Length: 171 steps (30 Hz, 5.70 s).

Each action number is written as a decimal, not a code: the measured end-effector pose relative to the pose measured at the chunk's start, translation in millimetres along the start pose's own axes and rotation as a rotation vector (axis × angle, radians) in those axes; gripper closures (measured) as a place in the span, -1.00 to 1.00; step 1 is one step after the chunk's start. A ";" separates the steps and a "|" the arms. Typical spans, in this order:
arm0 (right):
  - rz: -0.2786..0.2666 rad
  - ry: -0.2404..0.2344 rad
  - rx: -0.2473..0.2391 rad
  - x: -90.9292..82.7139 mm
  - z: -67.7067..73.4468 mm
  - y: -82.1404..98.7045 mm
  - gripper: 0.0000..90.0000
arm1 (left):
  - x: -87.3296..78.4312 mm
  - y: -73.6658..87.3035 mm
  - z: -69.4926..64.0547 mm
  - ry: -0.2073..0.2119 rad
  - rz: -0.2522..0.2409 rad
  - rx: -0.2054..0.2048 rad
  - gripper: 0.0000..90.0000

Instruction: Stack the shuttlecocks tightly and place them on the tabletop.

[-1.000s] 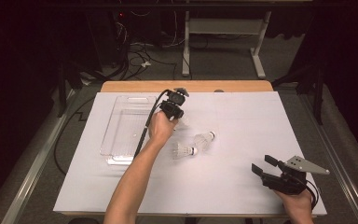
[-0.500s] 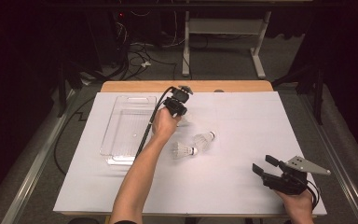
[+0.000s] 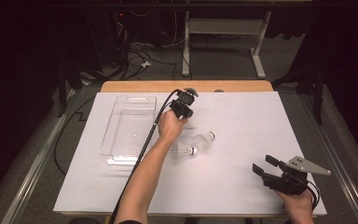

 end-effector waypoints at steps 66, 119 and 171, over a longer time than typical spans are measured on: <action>-0.001 0.010 0.011 -3.1 -2.9 0.5 -0.30 | -14.5 -3.4 0.6 0.106 -0.054 -0.126 -0.06; 0.012 0.025 0.018 -0.2 -4.5 1.6 -0.30 | -60.3 27.0 -1.4 0.096 -0.129 -0.076 -0.07; 0.026 0.026 0.007 -1.6 -4.1 3.5 -0.30 | -78.2 65.4 -13.4 0.139 -0.117 -0.071 -0.10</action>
Point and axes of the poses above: each handheld gripper's, and its own axes: x roughly forward along the jaws, y roughly out of its underside, z roughly to its left, the point moved 9 cm from there along x, roughly forward along the jaws, and after that the axes turned 5 degrees about x, right-handed, at the moved point
